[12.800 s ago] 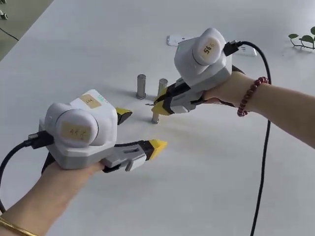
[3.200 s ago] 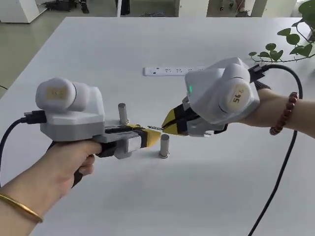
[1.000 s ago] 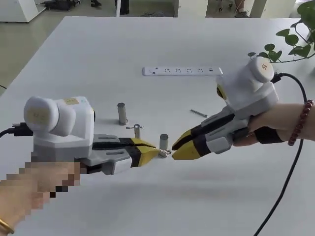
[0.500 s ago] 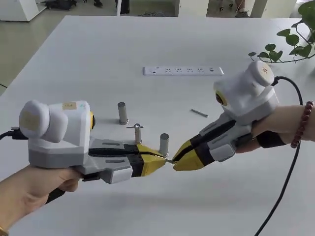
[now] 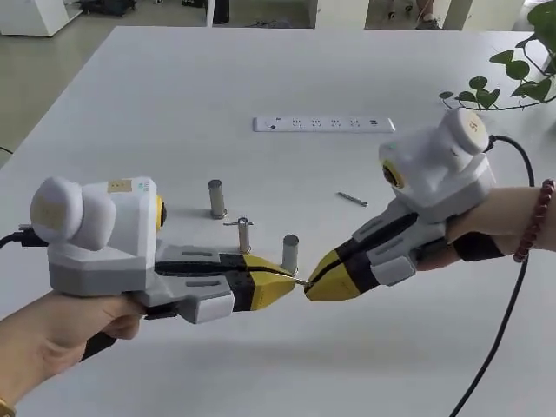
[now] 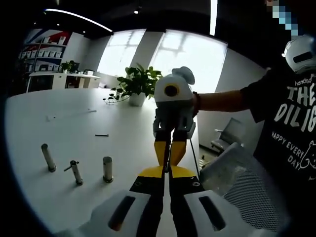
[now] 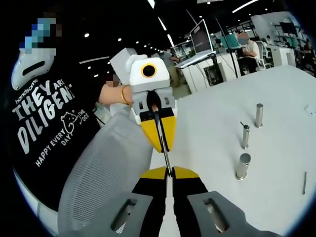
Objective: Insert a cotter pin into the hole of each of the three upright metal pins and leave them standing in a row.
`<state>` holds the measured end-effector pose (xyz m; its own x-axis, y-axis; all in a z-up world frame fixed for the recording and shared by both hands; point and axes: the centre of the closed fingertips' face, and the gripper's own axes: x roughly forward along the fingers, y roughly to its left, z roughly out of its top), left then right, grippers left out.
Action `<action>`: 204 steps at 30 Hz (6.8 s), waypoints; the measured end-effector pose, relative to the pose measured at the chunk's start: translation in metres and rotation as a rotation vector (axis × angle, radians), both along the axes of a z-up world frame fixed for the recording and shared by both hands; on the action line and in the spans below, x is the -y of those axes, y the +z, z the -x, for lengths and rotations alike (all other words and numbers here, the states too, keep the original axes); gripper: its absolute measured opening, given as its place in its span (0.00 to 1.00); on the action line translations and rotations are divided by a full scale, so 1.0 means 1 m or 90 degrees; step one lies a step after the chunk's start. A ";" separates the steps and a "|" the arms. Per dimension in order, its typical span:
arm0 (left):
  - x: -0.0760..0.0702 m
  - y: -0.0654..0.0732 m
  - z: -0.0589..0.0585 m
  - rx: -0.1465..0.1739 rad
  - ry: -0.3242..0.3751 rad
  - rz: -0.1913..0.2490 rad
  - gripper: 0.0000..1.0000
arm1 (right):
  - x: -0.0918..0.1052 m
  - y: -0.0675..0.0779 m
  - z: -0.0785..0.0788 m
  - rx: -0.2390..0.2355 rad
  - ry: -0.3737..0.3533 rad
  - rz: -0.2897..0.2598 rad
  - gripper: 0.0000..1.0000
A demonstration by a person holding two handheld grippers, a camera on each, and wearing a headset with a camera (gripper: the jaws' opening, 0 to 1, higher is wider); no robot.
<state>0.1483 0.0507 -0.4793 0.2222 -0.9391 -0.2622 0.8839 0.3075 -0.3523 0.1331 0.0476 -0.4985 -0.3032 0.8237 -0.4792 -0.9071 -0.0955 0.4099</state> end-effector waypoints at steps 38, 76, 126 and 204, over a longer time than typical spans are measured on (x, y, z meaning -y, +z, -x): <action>-0.016 -0.051 -0.069 0.126 0.217 -0.153 0.26 | 0.037 -0.052 -0.074 0.256 -0.027 0.224 0.00; 0.005 -0.096 -0.106 0.089 0.275 -0.201 0.12 | 0.041 -0.068 -0.105 0.301 -0.039 0.283 0.00; 0.003 -0.110 -0.105 0.021 0.315 -0.177 0.12 | 0.009 -0.069 -0.115 0.332 0.004 0.271 0.02; -0.026 -0.090 -0.093 0.036 0.346 -0.189 0.29 | -0.019 -0.070 -0.115 0.270 -0.078 0.216 0.09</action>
<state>0.2412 0.0769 -0.5694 0.6688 -0.5771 -0.4687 0.5887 0.7961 -0.1402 0.2483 0.0662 -0.5683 0.0631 0.6192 -0.7827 -0.9954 0.0954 -0.0048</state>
